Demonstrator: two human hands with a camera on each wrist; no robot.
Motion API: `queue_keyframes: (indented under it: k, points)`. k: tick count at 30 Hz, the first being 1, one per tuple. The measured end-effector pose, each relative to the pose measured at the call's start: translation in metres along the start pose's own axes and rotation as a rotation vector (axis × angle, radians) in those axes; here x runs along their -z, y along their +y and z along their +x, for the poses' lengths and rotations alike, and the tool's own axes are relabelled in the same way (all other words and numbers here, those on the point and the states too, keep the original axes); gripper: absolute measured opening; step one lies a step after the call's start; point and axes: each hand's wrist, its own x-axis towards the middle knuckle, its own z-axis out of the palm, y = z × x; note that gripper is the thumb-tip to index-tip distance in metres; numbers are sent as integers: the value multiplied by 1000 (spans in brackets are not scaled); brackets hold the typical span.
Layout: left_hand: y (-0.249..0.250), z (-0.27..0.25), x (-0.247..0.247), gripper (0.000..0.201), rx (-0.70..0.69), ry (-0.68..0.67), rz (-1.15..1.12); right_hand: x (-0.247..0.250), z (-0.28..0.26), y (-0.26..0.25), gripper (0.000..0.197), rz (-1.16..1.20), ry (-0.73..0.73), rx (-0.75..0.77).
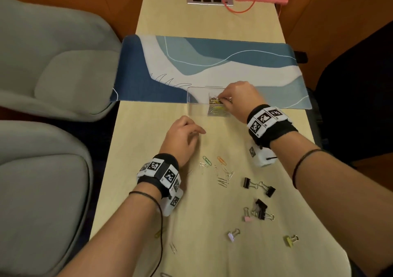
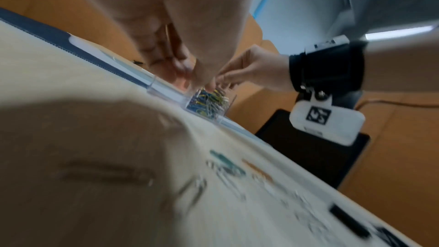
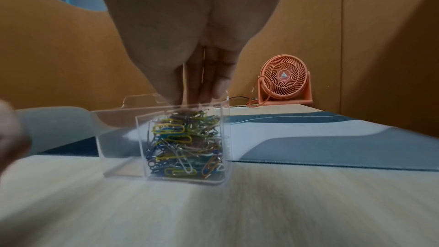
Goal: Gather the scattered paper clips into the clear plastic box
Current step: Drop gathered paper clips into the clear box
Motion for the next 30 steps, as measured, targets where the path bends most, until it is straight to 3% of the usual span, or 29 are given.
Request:
queue_keyframes:
  k: [4,7,10,14,25,30]
  points:
    - [10,-22,-4,41,-83,-307,149,6,-29,0,21,142,263,-54]
    - [15,-36,-6,47,-132,-409,265,-1,-69,-13,23,221,229,-179]
    - [15,-50,-5,46,-190,-399,321,-28,-111,-33,31,236,-10,-237]
    - [13,-80,1,42,-215,-381,385,-56,-155,-70,52,72,-284,-146]
    - [9,-198,40,34,-33,-331,397,-61,-238,-151,54,-87,-321,-85]
    - [9,-261,39,25,50,-263,336,-69,-271,-185,49,-114,-423,-49]
